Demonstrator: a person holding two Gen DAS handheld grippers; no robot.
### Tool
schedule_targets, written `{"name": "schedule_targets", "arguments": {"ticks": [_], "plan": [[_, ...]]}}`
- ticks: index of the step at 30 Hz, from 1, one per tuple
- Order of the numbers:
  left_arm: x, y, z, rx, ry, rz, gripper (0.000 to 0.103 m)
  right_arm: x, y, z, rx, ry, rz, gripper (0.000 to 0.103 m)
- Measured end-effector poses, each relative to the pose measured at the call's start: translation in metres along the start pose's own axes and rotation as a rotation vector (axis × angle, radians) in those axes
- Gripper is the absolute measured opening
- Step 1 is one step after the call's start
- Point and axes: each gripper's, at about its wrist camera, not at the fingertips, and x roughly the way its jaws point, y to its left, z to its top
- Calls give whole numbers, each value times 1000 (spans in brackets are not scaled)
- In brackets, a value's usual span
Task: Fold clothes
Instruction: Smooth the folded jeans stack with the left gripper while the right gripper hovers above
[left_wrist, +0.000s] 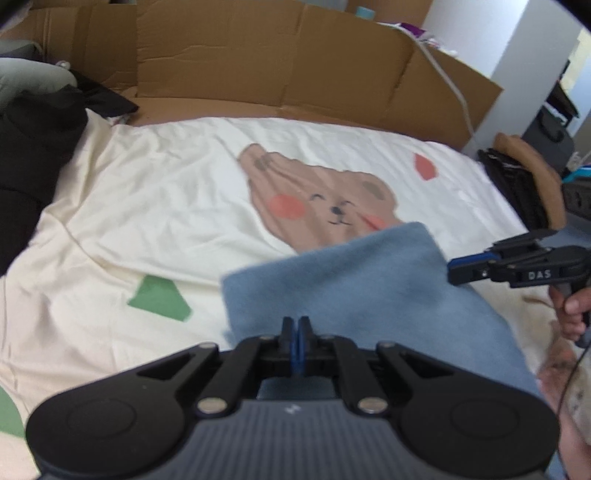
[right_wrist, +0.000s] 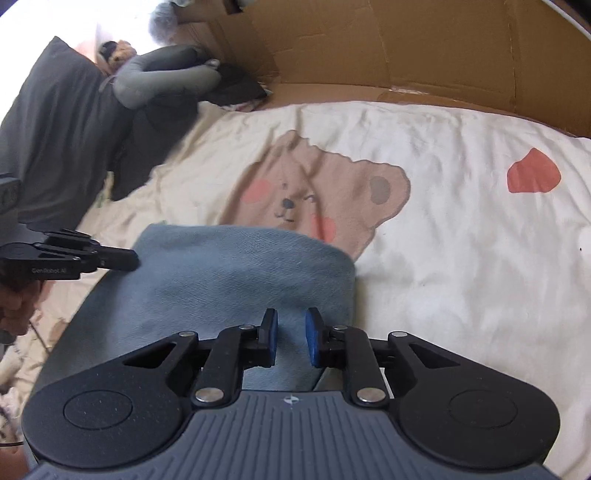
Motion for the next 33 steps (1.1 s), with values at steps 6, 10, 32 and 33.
{"name": "schedule_targets", "arguments": {"ticks": [6, 10, 32, 33], "plan": [[-17, -12, -23, -1, 43, -59, 3, -17, 11, -21, -36, 31, 22, 17], [-30, -15, -44, -24, 81, -98, 3, -25, 18, -38, -46, 68, 40, 16], [-56, -35, -88, 37, 163, -209, 3, -48, 49, -80, -69, 164, 88, 15], [-56, -36, -92, 36, 173, -218, 3, -49, 51, -81, -69, 168, 92, 15]]}}
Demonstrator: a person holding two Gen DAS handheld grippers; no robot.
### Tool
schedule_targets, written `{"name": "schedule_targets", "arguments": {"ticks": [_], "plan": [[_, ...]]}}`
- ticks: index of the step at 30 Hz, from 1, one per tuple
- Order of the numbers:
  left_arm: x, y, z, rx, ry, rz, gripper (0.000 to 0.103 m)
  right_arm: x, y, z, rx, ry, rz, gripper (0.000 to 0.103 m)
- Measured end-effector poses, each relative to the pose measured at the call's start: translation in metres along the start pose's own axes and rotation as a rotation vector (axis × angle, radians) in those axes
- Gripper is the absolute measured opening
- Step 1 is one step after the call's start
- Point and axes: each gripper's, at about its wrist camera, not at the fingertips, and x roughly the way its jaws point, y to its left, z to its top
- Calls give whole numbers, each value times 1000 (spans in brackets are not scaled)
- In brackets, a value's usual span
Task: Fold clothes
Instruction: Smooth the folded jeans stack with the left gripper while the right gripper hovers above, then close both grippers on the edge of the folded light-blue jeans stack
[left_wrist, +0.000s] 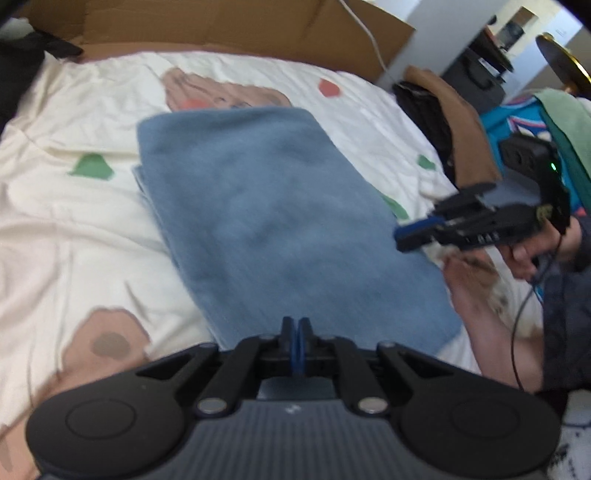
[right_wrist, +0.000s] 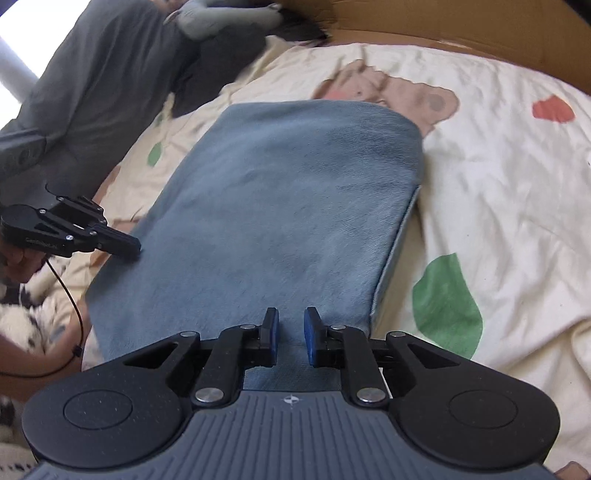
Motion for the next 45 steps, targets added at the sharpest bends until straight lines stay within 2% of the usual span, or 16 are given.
{"name": "schedule_targets", "arguments": {"ticks": [5, 6, 8, 10, 13, 17, 24, 27, 28, 29, 31, 36, 37, 39, 41, 45], "plan": [[10, 6, -12, -23, 17, 4, 3, 2, 12, -7, -16, 18, 43, 15], [12, 6, -12, -13, 20, 8, 3, 4, 14, -9, -22, 20, 41, 15], [14, -2, -12, 80, 30, 32, 3, 8, 18, -11, -5, 24, 49, 15], [15, -1, -10, 90, 39, 30, 3, 11, 23, -11, 0, 27, 65, 16], [14, 8, -8, 30, 39, 2, 3, 12, 33, -16, -40, 44, 97, 16], [14, 6, -10, 35, 34, 8, 3, 14, 40, -25, -56, 77, 124, 16], [15, 8, -8, 10, 37, -3, 3, 24, 52, -29, -98, 137, 125, 16], [9, 1, -4, 36, 36, 26, 3, 18, 51, -25, -91, 134, 138, 17], [3, -5, -2, 62, 19, 40, 4, 16, 50, -23, -86, 132, 140, 18], [-3, -9, 1, 78, -1, 47, 17, 12, 47, -20, -72, 119, 138, 19], [-14, -8, 6, 65, -49, 61, 36, 3, 40, -13, -36, 83, 130, 18], [-20, 8, 10, -7, -90, 86, 37, -11, 23, 3, 28, 14, 72, 20], [-19, 10, 10, -9, -91, 99, 37, -13, 19, 5, 36, 4, 55, 24], [-19, 13, 11, -24, -95, 107, 39, -18, 9, 8, 53, -16, 23, 45], [-20, 20, 12, -50, -104, 102, 42, -18, 4, 10, 70, -29, 8, 46], [-20, 41, 16, -127, -118, 111, 43, -19, -7, 15, 108, -49, -17, 46]]}}
